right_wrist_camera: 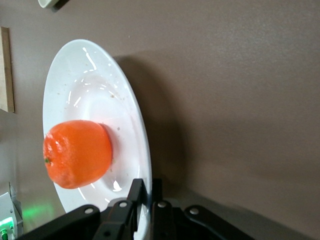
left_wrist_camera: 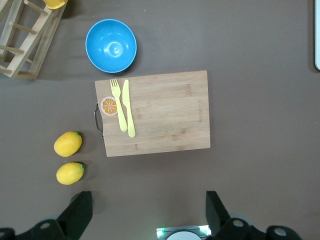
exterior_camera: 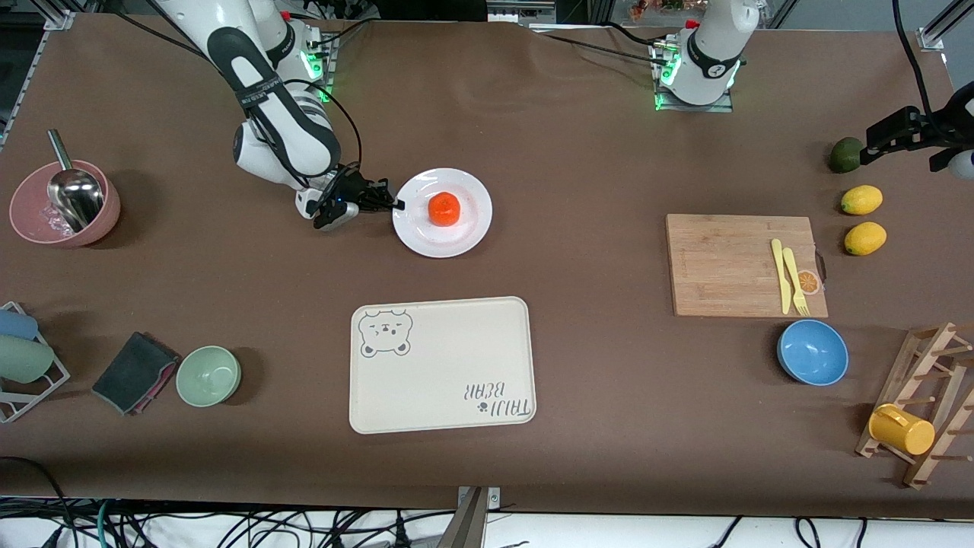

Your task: Place orange and plate with both arms

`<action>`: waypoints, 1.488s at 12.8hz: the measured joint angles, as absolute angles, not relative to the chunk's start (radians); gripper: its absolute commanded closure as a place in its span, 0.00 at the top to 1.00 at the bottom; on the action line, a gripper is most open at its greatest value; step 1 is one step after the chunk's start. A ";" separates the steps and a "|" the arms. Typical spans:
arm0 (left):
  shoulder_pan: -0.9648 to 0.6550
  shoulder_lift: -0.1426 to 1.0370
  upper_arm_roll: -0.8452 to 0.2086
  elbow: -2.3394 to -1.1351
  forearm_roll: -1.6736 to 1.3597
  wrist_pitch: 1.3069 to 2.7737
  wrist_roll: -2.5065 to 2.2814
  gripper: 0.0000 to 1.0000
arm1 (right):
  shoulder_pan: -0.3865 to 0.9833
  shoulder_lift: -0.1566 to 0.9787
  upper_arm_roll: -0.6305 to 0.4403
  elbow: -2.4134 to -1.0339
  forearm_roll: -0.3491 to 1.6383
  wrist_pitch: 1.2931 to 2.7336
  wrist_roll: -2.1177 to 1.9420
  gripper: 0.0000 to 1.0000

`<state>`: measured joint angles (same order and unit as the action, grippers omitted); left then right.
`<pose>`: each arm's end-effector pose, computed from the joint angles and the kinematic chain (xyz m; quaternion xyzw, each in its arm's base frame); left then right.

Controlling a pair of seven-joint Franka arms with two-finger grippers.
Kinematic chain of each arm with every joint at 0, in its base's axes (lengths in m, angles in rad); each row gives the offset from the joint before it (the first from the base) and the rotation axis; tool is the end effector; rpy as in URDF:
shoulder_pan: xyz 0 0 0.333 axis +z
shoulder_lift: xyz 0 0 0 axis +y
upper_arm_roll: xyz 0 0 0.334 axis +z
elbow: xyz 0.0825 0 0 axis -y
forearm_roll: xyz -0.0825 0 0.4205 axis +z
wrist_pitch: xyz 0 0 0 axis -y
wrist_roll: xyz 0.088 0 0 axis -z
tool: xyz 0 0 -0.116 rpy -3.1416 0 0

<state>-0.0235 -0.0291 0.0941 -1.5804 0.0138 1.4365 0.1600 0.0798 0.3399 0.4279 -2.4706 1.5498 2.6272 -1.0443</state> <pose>0.5641 0.0425 0.6346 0.9974 -0.0442 -0.0577 0.0011 0.4000 0.2217 0.1255 -0.9331 -0.0246 0.0002 0.3588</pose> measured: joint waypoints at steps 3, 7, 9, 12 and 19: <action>-0.023 -0.029 0.094 -1.581 0.014 1.436 0.160 1.00 | 0.077 0.341 0.428 -2.470 1.591 2.621 -1.083 0.00; -0.023 -0.029 0.094 -1.586 0.014 1.432 0.160 1.00 | 0.066 0.349 0.428 -2.467 1.631 2.602 -1.141 0.00; -0.023 -0.029 0.094 -1.590 0.014 1.432 0.160 1.00 | 0.054 0.352 0.428 -2.449 1.636 2.601 -1.133 0.00; -0.023 -0.029 0.094 -1.592 0.014 1.431 0.160 1.00 | 0.031 0.360 0.425 -2.377 1.637 2.603 -1.047 0.00; -0.023 -0.028 0.094 -1.595 0.014 1.430 0.160 1.00 | 0.025 0.455 0.396 -2.109 1.636 2.617 -0.868 0.00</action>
